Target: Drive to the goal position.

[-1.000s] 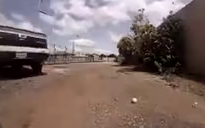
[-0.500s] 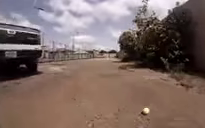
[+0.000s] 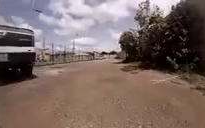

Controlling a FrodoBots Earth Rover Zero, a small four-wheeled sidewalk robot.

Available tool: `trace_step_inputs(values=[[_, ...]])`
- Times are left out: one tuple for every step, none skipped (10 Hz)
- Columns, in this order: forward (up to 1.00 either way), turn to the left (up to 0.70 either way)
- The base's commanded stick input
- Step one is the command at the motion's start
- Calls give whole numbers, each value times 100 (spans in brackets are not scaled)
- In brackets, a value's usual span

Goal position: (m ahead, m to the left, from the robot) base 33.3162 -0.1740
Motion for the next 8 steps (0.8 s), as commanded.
trace_step_inputs(values=[[85,0],[85,0],[85,0],[85,0],[85,0],[85,0],[85,0],[85,0]])
